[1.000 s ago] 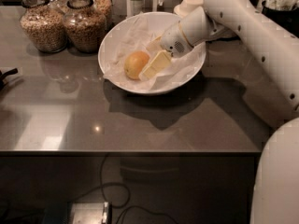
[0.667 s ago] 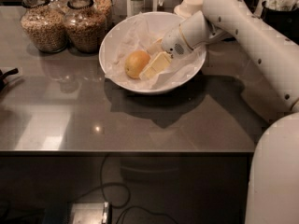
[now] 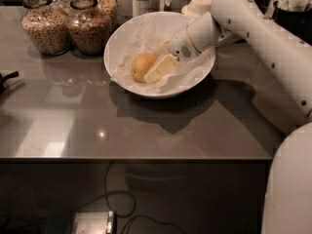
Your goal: Pick orange from white bowl
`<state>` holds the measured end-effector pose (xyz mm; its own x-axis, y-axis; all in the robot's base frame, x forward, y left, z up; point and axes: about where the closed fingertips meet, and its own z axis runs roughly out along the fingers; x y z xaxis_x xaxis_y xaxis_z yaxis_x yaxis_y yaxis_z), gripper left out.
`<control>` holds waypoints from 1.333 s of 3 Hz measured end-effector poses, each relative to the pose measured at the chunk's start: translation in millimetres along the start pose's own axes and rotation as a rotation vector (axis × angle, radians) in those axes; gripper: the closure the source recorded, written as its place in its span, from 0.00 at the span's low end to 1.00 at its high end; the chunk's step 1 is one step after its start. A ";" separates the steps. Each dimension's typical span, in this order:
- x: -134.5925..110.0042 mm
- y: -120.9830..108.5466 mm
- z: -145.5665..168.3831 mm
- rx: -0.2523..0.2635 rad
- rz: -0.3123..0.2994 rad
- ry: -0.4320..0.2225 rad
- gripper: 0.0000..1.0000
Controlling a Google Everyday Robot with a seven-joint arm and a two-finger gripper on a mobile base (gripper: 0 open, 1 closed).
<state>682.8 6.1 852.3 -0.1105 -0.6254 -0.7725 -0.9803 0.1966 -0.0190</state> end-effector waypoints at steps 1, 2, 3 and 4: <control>-10.9 6.1 -8.4 0.070 -0.011 -0.012 0.20; -30.1 18.0 -4.0 0.131 -0.035 -0.029 0.20; -29.0 16.8 9.2 0.116 -0.029 -0.026 0.21; -19.6 14.6 21.4 0.105 -0.004 -0.015 0.22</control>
Offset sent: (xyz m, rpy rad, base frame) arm -0.0218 0.0068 0.0438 0.0146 -0.1614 -0.1118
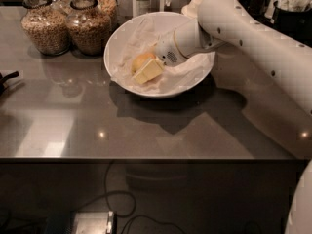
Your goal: Pick orange from white bowl
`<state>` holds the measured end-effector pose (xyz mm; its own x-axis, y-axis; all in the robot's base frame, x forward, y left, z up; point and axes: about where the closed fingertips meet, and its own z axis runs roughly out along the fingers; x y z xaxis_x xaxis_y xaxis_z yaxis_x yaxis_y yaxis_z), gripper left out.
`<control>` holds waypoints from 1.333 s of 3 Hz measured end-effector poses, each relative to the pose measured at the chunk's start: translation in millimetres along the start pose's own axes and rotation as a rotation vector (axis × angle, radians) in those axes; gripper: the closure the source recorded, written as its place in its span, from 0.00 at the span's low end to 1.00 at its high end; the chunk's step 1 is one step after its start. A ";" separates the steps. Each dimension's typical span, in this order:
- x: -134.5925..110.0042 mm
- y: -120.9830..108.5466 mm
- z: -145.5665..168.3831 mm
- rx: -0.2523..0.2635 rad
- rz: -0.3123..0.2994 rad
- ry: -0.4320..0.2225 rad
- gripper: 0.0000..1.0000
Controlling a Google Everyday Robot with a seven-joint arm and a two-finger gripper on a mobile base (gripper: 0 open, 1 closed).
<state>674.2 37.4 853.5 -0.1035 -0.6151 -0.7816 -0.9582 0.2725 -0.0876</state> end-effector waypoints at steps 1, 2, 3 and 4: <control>13.3 -1.0 9.1 -0.010 0.029 0.012 0.41; 19.9 -1.0 9.3 -0.003 0.043 0.010 0.64; 16.9 -0.6 6.3 -0.001 0.043 0.007 0.88; -5.0 7.1 -31.4 0.058 0.011 -0.071 1.00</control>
Offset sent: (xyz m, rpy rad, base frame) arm 0.0019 -0.0158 -0.0247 0.0082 0.0387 -0.0512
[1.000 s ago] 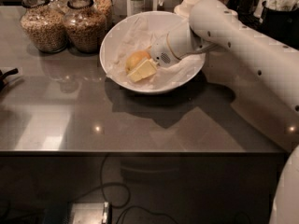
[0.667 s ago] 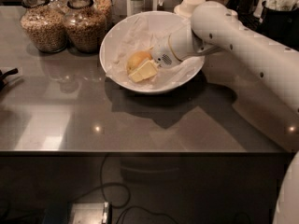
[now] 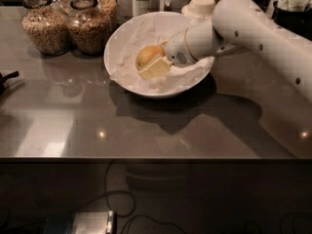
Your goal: Pick orange from white bowl
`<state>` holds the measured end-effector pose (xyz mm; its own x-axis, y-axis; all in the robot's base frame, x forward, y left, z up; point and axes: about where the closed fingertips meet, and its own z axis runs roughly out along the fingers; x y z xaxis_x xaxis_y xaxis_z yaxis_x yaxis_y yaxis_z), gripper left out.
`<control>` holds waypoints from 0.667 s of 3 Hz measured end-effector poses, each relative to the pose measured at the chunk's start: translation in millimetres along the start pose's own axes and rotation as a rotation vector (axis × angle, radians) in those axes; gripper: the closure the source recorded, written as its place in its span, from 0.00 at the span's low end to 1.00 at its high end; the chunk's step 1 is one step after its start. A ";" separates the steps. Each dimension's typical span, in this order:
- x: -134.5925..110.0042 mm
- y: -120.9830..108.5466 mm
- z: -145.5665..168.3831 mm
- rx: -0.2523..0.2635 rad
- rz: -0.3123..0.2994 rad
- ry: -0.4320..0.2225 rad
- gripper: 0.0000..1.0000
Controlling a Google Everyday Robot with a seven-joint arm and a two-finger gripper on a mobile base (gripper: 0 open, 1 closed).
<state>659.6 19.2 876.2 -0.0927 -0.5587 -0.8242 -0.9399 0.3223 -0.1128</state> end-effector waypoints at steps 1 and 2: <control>-36.3 5.3 -60.7 0.069 -0.056 -0.104 1.00; -63.0 16.8 -118.2 0.076 -0.101 -0.228 1.00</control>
Offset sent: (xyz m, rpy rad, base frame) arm -0.0865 -0.0902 0.1828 0.3088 -0.2863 0.0607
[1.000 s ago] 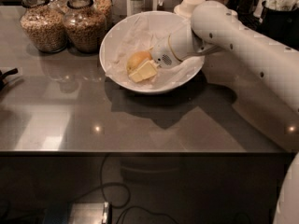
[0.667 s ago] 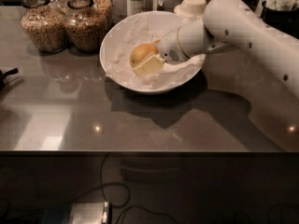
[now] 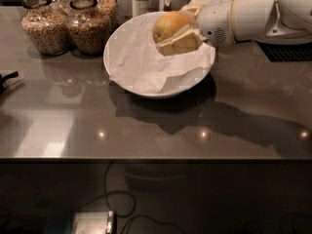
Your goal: Pick orange from white bowl
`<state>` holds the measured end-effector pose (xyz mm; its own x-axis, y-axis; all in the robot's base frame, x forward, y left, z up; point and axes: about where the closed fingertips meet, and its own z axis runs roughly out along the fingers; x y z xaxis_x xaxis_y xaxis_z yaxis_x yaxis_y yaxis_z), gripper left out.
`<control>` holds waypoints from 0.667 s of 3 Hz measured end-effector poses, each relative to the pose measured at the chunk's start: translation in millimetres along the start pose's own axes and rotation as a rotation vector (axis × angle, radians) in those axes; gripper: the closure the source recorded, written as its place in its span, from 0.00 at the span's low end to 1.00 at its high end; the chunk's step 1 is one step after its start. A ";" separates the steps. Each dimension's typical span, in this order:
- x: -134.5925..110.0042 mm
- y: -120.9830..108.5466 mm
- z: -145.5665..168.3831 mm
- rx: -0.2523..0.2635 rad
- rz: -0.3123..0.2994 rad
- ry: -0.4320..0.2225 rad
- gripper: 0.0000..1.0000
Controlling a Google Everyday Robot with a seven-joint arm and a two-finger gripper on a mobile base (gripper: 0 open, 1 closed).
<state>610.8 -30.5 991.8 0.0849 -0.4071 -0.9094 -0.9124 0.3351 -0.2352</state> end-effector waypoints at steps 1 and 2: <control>-30.5 31.8 -43.1 -0.051 -0.066 -0.105 1.00; -57.1 89.9 -79.3 -0.099 -0.188 -0.129 1.00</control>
Offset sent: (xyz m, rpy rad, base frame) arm -0.2145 -0.0177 0.0782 -0.0310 -0.2706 0.2928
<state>492.2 -44.5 1049.8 0.3018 -0.3408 -0.8904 -0.9099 0.1757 -0.3757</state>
